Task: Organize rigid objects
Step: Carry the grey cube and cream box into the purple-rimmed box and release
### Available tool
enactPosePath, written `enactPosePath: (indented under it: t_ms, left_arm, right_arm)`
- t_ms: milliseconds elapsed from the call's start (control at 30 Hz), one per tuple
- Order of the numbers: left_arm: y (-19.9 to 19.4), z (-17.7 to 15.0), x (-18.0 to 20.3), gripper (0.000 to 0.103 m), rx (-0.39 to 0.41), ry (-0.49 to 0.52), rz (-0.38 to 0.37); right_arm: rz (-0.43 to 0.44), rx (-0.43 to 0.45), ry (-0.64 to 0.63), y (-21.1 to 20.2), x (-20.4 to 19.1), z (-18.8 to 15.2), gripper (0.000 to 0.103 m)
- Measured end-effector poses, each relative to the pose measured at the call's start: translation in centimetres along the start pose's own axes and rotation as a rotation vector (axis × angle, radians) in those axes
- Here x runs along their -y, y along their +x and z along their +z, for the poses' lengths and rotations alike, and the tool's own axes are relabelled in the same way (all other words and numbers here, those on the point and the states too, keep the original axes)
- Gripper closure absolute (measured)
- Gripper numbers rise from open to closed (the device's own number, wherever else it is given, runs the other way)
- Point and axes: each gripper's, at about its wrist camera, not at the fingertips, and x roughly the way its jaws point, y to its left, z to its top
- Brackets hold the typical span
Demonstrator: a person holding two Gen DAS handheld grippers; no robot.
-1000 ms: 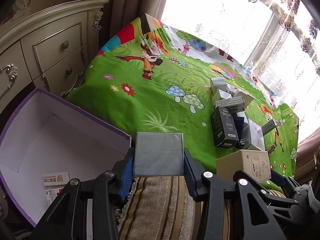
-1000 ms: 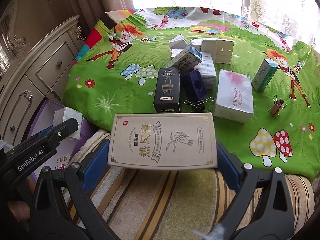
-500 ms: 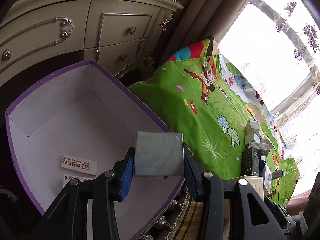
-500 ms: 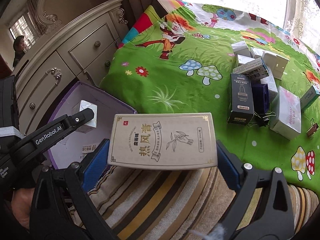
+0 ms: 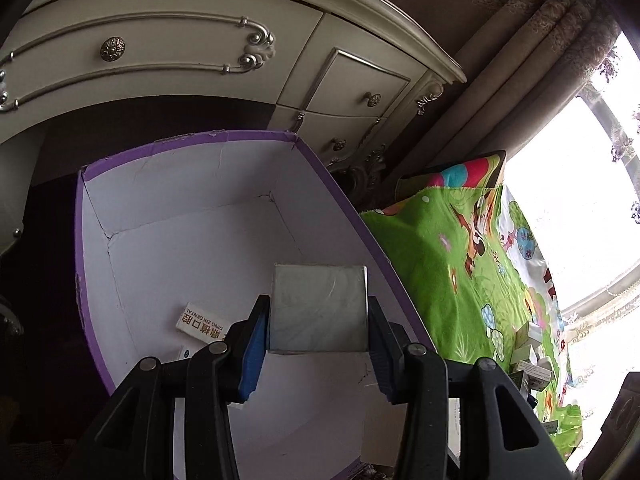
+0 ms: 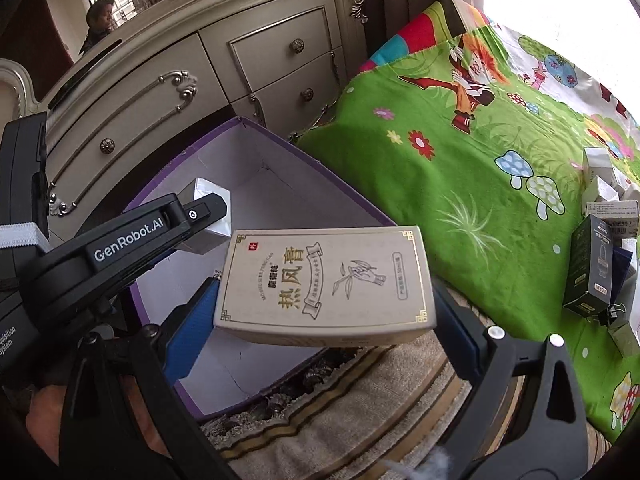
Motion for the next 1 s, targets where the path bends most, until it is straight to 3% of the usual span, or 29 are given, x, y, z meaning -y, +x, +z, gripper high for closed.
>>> enactPosePath:
  t_ms: [133,667,1000]
  left_arm:
    - [0.2,0.1,-0.9,0.038,-0.006,-0.029,0.025]
    - [-0.6,-0.7,1.2,0.035,-0.008,0.05,0.037]
    - [-0.7,-2.1,4.4,0.035,-0.029,0.138,-0.006]
  right_arm:
    - [0.024,-0.025,-0.034,0.8,-0.8,0.0,0.003]
    - [0.083,0.006,0.081,-0.8,1.9,-1.0,0.002]
    - [0.02,0.059,0.2,-3.9,5.8,-3.0,0.002]
